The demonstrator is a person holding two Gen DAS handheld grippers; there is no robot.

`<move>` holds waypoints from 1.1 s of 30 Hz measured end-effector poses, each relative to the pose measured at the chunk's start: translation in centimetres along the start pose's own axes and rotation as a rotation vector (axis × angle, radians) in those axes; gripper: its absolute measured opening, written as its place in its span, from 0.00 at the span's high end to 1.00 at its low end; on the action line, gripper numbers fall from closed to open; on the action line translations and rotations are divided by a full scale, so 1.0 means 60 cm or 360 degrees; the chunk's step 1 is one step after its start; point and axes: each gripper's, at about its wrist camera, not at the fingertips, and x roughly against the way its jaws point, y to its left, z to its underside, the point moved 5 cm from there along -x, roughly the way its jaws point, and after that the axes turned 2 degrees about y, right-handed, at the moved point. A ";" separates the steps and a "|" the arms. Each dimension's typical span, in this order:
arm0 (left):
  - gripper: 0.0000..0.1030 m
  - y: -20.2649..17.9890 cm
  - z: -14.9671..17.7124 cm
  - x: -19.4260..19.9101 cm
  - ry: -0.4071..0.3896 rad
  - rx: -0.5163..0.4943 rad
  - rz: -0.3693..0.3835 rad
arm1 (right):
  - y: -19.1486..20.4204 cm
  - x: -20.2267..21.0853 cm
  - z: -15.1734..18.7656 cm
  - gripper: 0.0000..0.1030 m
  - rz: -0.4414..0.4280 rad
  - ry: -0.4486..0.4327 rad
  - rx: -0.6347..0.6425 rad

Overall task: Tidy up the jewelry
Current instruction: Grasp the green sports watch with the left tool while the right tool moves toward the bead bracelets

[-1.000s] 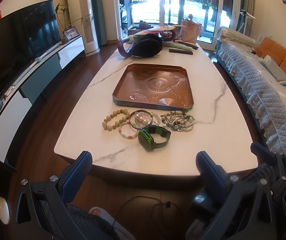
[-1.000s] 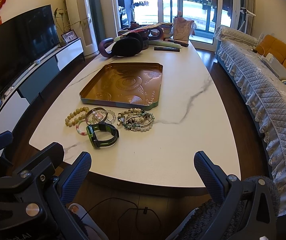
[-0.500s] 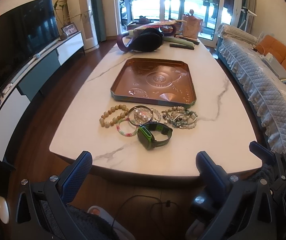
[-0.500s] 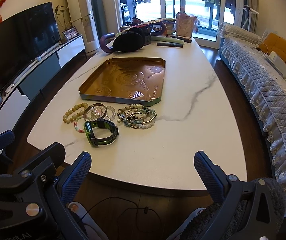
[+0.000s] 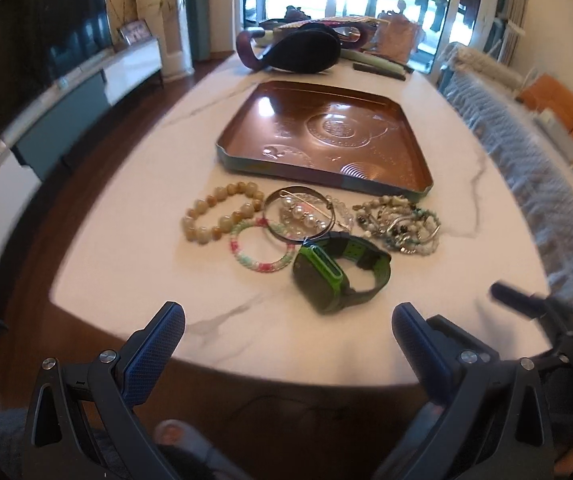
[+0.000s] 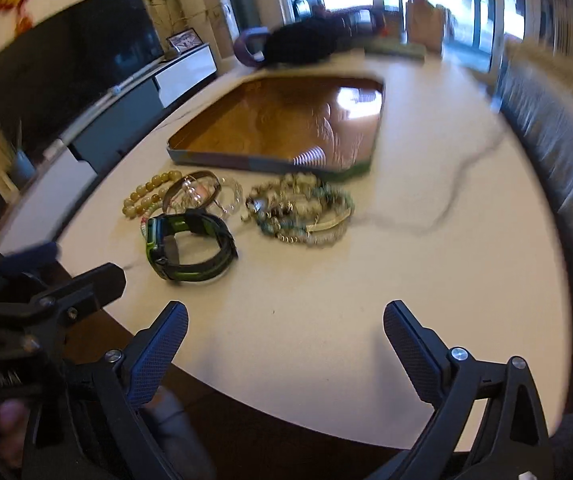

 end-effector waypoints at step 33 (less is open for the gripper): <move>0.77 0.003 -0.028 -0.093 0.0154 -0.0009 0.0114 | -0.066 -0.078 -0.111 0.91 -0.0052 -0.0044 0.0181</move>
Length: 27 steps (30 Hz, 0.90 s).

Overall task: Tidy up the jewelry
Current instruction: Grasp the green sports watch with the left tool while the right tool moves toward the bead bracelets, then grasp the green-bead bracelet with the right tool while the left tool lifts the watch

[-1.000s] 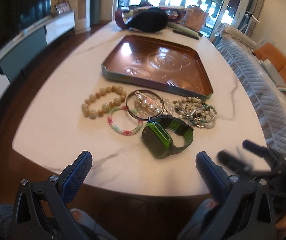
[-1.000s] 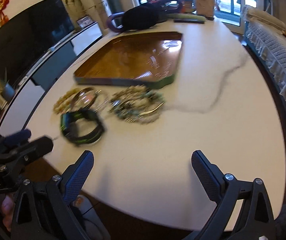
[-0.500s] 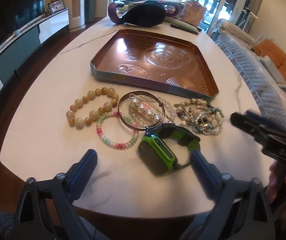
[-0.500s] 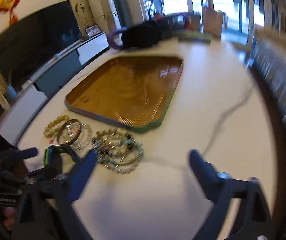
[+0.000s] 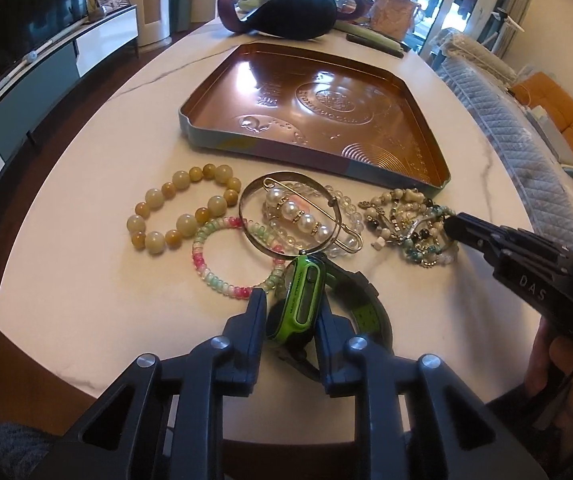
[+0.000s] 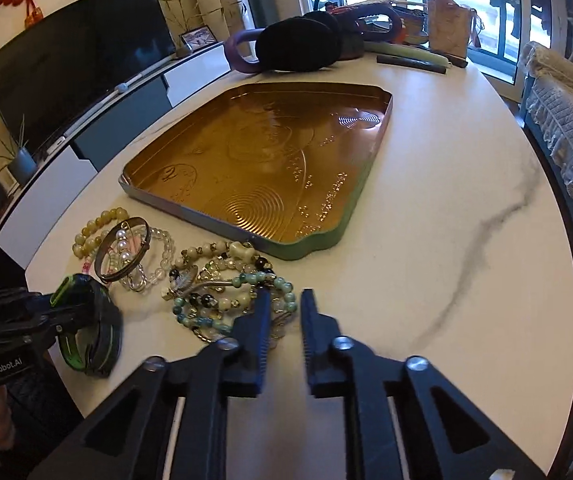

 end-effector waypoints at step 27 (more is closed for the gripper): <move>0.85 0.015 -0.028 0.073 -0.0246 0.0022 0.0078 | 0.038 0.109 -0.023 0.95 -0.0012 -0.0302 0.0098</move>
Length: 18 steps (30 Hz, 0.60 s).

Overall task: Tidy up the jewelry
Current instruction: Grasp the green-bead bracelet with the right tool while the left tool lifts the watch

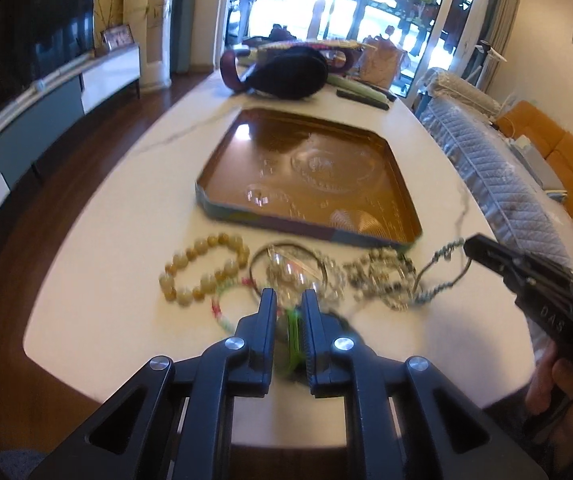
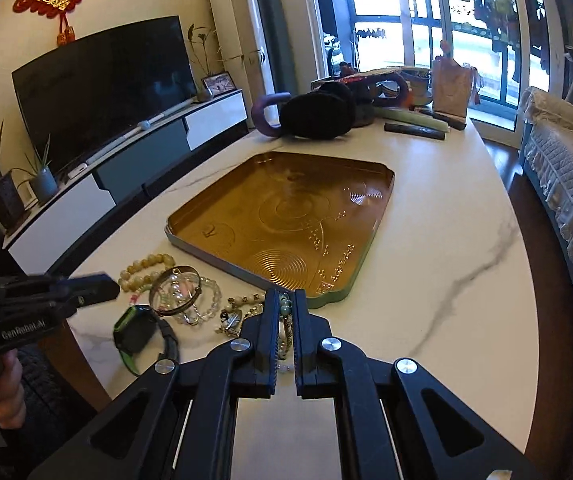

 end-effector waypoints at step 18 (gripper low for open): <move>0.81 -0.011 0.050 -0.066 0.0210 -0.0093 -0.0067 | -0.004 0.032 0.029 0.95 0.0039 0.0004 -0.0017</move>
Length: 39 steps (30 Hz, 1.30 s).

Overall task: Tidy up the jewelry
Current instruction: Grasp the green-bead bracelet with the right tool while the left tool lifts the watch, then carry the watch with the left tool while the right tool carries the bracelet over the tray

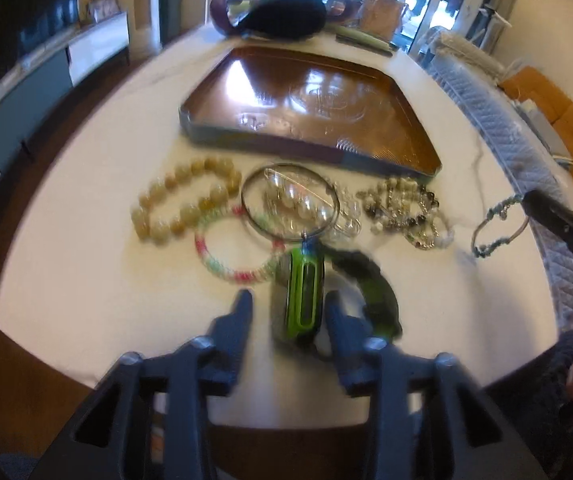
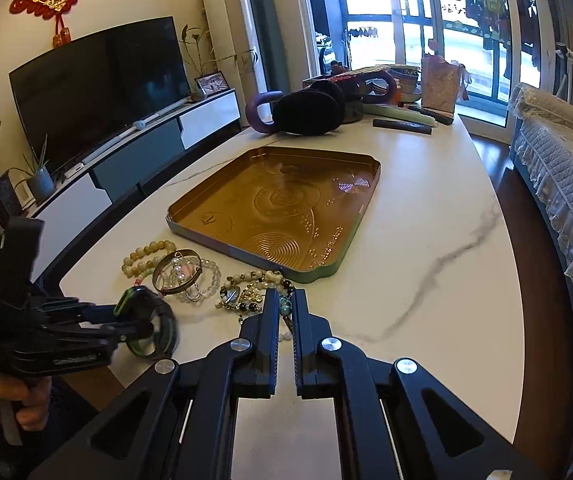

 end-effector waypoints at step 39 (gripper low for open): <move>0.82 0.054 -0.244 -0.067 -0.0321 -0.0033 0.0037 | 0.019 -0.116 -0.164 0.94 -0.0130 -0.0081 0.0066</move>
